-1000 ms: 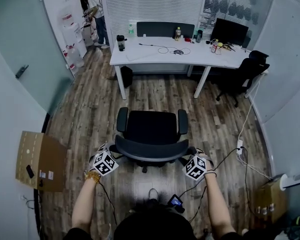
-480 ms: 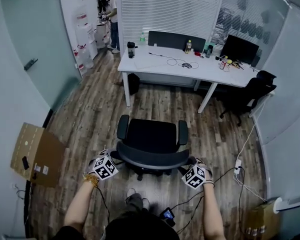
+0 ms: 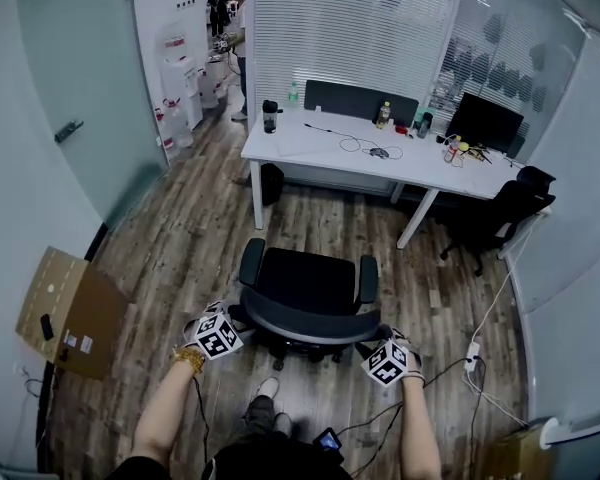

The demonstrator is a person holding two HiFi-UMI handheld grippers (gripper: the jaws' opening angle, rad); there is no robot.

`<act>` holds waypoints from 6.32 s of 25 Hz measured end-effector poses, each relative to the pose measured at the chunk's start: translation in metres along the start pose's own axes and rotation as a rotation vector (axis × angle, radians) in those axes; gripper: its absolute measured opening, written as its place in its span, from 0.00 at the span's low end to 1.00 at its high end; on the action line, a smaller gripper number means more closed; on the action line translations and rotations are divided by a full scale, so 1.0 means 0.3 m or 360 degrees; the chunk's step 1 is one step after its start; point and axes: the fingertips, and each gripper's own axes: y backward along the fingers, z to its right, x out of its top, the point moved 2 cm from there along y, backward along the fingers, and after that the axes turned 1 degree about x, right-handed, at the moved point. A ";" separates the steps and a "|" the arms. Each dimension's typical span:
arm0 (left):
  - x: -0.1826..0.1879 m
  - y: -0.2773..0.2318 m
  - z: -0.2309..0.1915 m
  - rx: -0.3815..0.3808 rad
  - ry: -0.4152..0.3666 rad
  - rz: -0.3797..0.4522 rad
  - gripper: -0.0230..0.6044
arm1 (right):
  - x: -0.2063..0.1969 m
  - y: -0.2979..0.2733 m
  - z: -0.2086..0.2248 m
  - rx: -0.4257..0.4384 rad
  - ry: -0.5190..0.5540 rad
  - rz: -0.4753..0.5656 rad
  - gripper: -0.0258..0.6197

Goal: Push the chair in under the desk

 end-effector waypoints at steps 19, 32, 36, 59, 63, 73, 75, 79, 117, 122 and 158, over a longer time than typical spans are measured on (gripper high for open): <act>0.091 -0.148 -0.161 0.0020 0.0007 -0.0008 0.51 | -0.010 -0.107 0.224 0.0017 -0.0014 -0.0028 0.40; 0.133 -0.227 -0.275 0.0009 0.0006 -0.0019 0.51 | 0.005 -0.171 0.350 0.0019 -0.0030 -0.0058 0.40; 0.155 -0.257 -0.308 0.0004 -0.0002 -0.0013 0.50 | -0.004 -0.193 0.396 0.0031 -0.0038 -0.0069 0.40; 0.250 -0.438 -0.552 -0.0034 -0.0025 -0.0030 0.48 | 0.015 -0.344 0.679 0.0071 -0.0071 -0.0169 0.40; 0.255 -0.469 -0.607 -0.0034 -0.0050 -0.0018 0.49 | 0.022 -0.383 0.715 0.0078 -0.0104 -0.0197 0.40; 0.284 -0.527 -0.718 -0.0036 -0.0115 0.0042 0.48 | 0.064 -0.426 0.811 0.0052 -0.0129 -0.0173 0.40; 0.284 -0.535 -0.725 -0.0020 -0.0138 0.0068 0.49 | 0.064 -0.429 0.814 0.0030 -0.0145 -0.0181 0.40; 0.289 -0.551 -0.800 0.0006 -0.0188 0.0091 0.50 | 0.094 -0.463 0.849 -0.0014 -0.0181 -0.0173 0.41; 0.361 -0.858 -1.386 -0.0025 -0.0162 0.0027 0.54 | 0.263 -0.796 1.305 -0.0056 -0.0243 -0.0102 0.41; 0.378 -0.897 -1.445 -0.0020 -0.0163 0.0032 0.55 | 0.273 -0.829 1.367 -0.0068 -0.0232 -0.0097 0.41; 0.577 -1.197 -1.739 0.0091 -0.0068 -0.0026 0.55 | 0.226 -1.037 1.875 -0.0025 -0.0054 0.0058 0.40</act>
